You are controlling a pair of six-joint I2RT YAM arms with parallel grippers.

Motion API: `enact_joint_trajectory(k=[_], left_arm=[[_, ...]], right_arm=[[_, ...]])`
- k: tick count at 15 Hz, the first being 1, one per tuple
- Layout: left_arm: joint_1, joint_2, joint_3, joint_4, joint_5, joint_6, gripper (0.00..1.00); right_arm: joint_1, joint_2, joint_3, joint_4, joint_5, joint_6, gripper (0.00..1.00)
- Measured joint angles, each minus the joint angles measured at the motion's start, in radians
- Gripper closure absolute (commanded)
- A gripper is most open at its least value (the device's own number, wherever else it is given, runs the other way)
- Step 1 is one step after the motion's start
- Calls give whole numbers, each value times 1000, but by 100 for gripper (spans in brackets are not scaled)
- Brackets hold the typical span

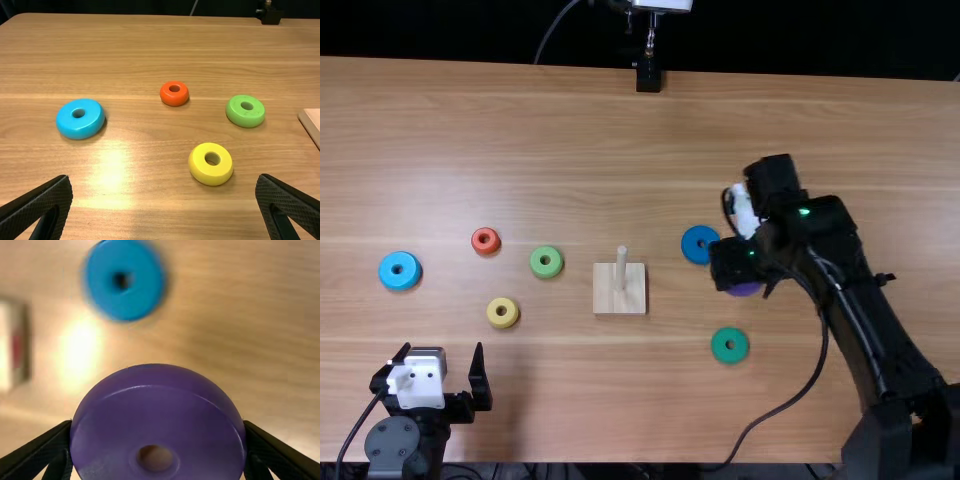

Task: Build the Hanoi tower: stack the rings onto the peg from bottom to top in this color order: purple, dark blue, light blue, dark green, light green, yellow, orange.

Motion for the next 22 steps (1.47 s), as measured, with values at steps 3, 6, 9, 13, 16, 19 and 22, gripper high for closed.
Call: enact_joint_trajectory(k=[3, 6, 9, 13, 16, 19, 22], left_arm=[[0, 0, 0, 0, 0, 1, 0], [0, 0, 0, 0, 0, 0, 0], [0, 0, 0, 0, -1, 0, 0], [0, 0, 0, 0, 0, 0, 0], [0, 0, 0, 0, 0, 1, 0], [0, 0, 0, 0, 0, 1, 0], [0, 0, 0, 0, 0, 0, 0]], right_arm=[[114, 0, 134, -137, -2, 0, 100], [182, 2, 280, -237, -3, 0, 100], [243, 55, 428, -313, -3, 0, 100], [302, 152, 560, -329, -3, 0, 100], [318, 198, 639, -329, -3, 0, 100], [342, 227, 675, -330, -2, 1, 100], [369, 282, 740, -330, -3, 1, 100]])
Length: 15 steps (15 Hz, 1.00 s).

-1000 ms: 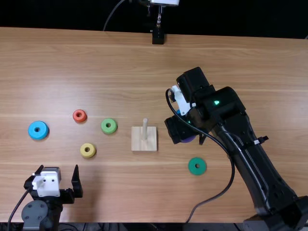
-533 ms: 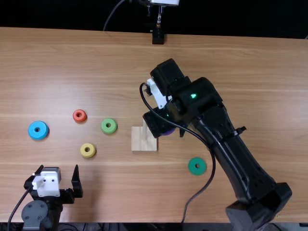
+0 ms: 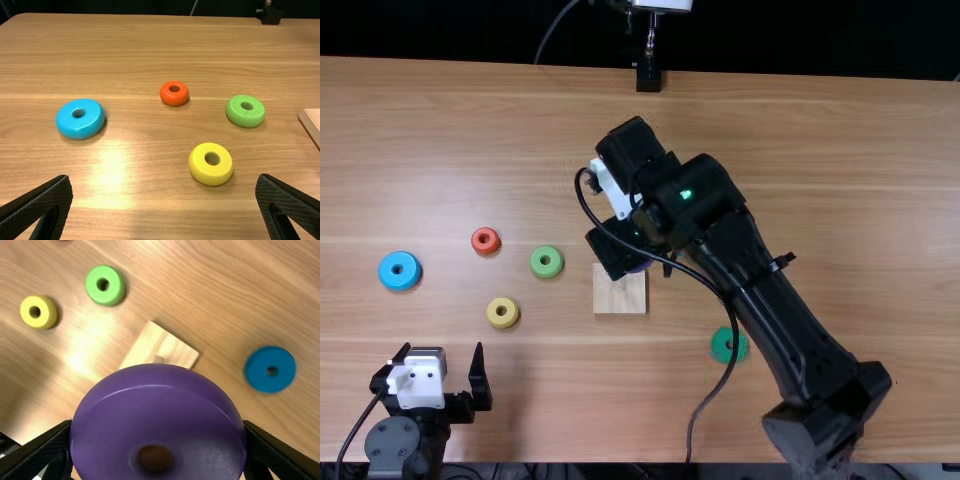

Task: Build the Hanoi tower: stack the rings onto the peg from bottom to top in this color order: purple, dark blue, light blue, dark green, light green, yellow, orange.

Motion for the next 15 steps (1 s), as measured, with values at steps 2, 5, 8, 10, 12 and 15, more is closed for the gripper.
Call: enact_joint_trajectory(k=[2, 5, 8, 10, 12, 15], left_arm=[[0, 0, 0, 0, 0, 0, 0], [0, 0, 0, 0, 0, 0, 0], [0, 0, 0, 0, 0, 0, 0], [0, 0, 0, 0, 0, 0, 0], [0, 0, 0, 0, 0, 0, 0], [0, 0, 0, 0, 0, 0, 0]], right_arm=[[1, 19, 22, 0, 0, 11, 100], [1, 23, 26, 0, 0, 26, 100], [1, 40, 32, 1, 0, 30, 100], [1, 41, 32, 1, 0, 31, 100], [1, 41, 32, 0, -1, 33, 100], [17, 41, 32, 0, 0, 45, 100]])
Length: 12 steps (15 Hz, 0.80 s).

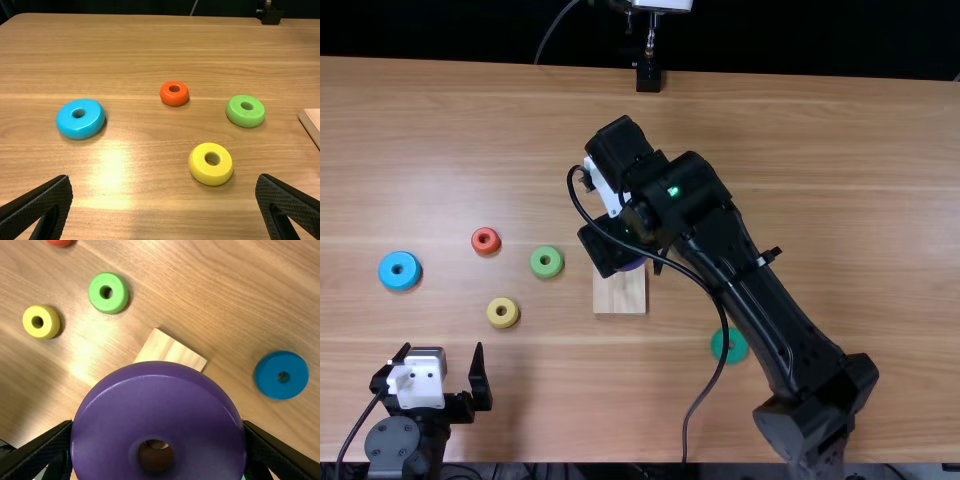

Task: Build the Hanoi tower: stack the rings onto the peg from bottom to top in this color order: purple, dark blue, light blue, dark green, light green, yellow, orange.

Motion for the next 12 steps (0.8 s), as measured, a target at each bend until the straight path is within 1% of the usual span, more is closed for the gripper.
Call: enact_joint_trajectory(k=[3, 6, 7, 8, 9, 12], left_arm=[[0, 0, 0, 0, 0, 0, 0], [0, 0, 0, 1, 0, 0, 0], [0, 0, 0, 0, 0, 0, 0], [0, 0, 0, 0, 0, 0, 0], [0, 0, 0, 0, 0, 0, 0], [0, 0, 0, 0, 0, 0, 0]], right_arm=[[30, 12, 0, 0, 0, 11, 100], [34, 25, 0, -3, 0, 16, 100], [34, 25, 0, -14, 0, 17, 97], [34, 25, 0, -30, 0, 18, 89], [34, 25, 0, -42, 0, 19, 86], [33, 25, 0, -45, 0, 19, 86]])
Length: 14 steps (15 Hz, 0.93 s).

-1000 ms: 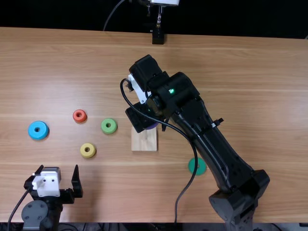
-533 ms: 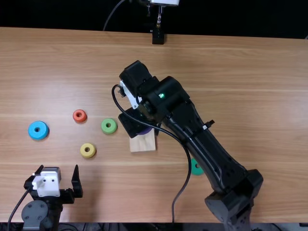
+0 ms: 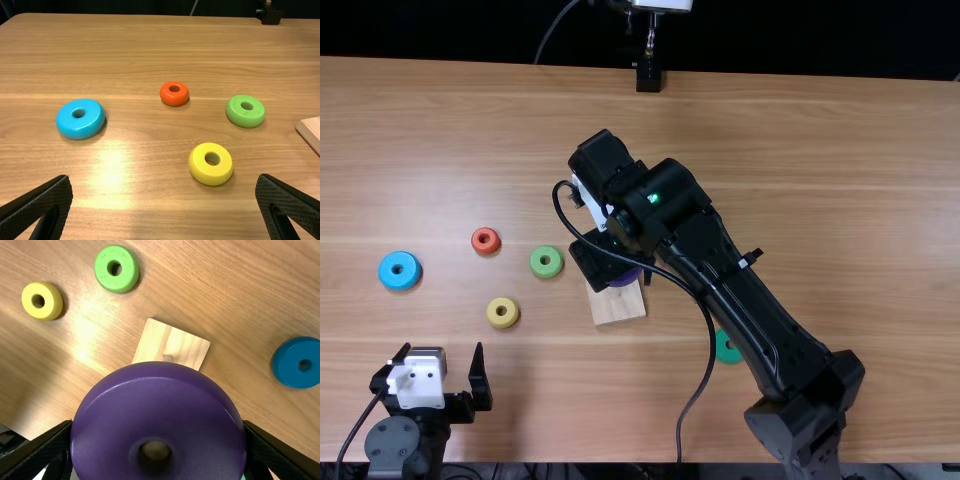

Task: Build the Hanoi tower: stack the rings onto the peg from bottom to top in this color order: purple, dark blue, light blue, dark green, light green, yellow, orange.

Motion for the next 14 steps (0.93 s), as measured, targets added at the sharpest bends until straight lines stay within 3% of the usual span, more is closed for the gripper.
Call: enact_joint_trajectory(k=[3, 4, 5, 6, 9, 14], left_arm=[[0, 0, 0, 0, 0, 0, 0], [0, 0, 0, 0, 0, 0, 0], [0, 0, 0, 0, 0, 0, 0], [0, 0, 0, 0, 0, 0, 0], [0, 0, 0, 1, 0, 0, 0], [0, 0, 0, 0, 0, 0, 0]], right_arm=[[0, 0, 0, -1, 0, 0, 86], [0, 0, 0, -2, 0, 0, 74], [0, 0, 0, -2, 0, 0, 48], [0, 0, 0, -2, 0, 0, 31], [0, 0, 0, -3, 0, 3, 3], [0, 0, 0, 0, 0, 4, 0]])
